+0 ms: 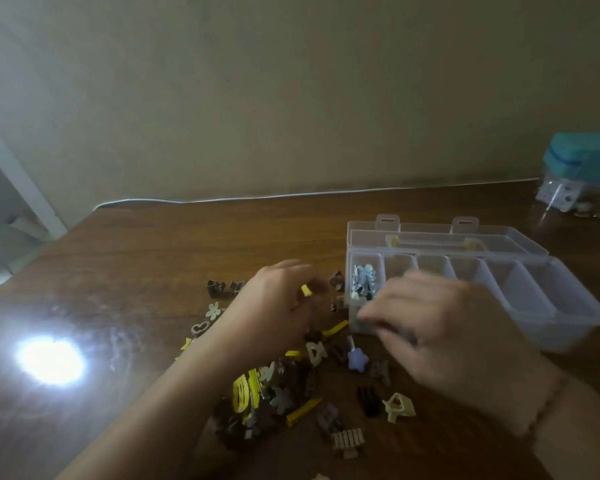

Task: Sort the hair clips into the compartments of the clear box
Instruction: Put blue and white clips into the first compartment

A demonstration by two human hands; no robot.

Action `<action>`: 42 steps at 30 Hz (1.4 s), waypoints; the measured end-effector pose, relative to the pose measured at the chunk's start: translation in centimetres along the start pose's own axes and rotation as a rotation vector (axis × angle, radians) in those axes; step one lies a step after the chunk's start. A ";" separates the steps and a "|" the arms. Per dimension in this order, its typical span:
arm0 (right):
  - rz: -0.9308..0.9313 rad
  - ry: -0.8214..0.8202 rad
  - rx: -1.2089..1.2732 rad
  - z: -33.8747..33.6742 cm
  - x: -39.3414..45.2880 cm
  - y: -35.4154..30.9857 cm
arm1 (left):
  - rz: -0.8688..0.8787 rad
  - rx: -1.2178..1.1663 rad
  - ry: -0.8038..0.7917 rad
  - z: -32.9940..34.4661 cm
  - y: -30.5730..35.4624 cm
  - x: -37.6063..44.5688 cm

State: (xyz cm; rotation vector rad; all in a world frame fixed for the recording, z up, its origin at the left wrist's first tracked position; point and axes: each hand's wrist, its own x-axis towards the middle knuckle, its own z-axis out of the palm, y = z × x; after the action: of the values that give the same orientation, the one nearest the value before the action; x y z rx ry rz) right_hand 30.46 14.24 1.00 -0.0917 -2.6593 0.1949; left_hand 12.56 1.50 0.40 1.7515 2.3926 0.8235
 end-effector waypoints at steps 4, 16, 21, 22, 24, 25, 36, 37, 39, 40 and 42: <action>0.053 -0.184 -0.188 1.3 0.4 -2.3 | 0.007 0.074 -0.138 0.1 -0.4 -0.6; 0.161 -0.193 -0.011 1.4 0.1 -3.0 | 0.019 0.050 -0.319 -1.4 -1.1 -1.1; 0.296 0.350 0.064 0.5 2.0 -0.7 | 0.017 0.010 -0.273 -1.6 -1.2 -0.9; 0.330 0.379 0.004 0.8 2.5 -0.3 | 0.010 -0.018 -0.232 -1.6 -1.1 -0.8; 0.411 0.324 -0.091 1.9 2.9 0.4 | -0.008 -0.080 -0.136 -1.7 -0.9 -0.8; 0.435 0.281 -0.109 2.4 2.8 0.5 | -0.027 -0.109 -0.096 -1.7 -0.9 -0.8; 0.385 0.005 -0.154 1.7 0.8 1.0 | -0.221 -0.153 0.064 -2.1 -3.1 -0.5; 0.376 -0.039 -0.174 1.7 1.0 1.0 | -0.225 -0.137 0.041 -2.2 -3.3 -0.5; 0.374 -0.175 -0.211 1.5 1.3 0.6 | -0.220 -0.098 0.000 -2.5 -3.6 -0.6; 0.375 -0.240 -0.218 1.3 1.3 0.6 | -0.212 -0.089 -0.018 -2.7 -3.7 -0.6; 0.389 -0.314 -0.175 0.8 1.2 0.1 | -0.202 -0.098 -0.060 -3.2 -4.0 -0.7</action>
State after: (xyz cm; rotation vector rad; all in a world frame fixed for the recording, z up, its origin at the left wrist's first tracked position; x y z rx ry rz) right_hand 29.01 14.33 0.88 -0.6899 -2.9405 0.1054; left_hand 8.20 -1.18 1.10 1.4496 2.3960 0.8333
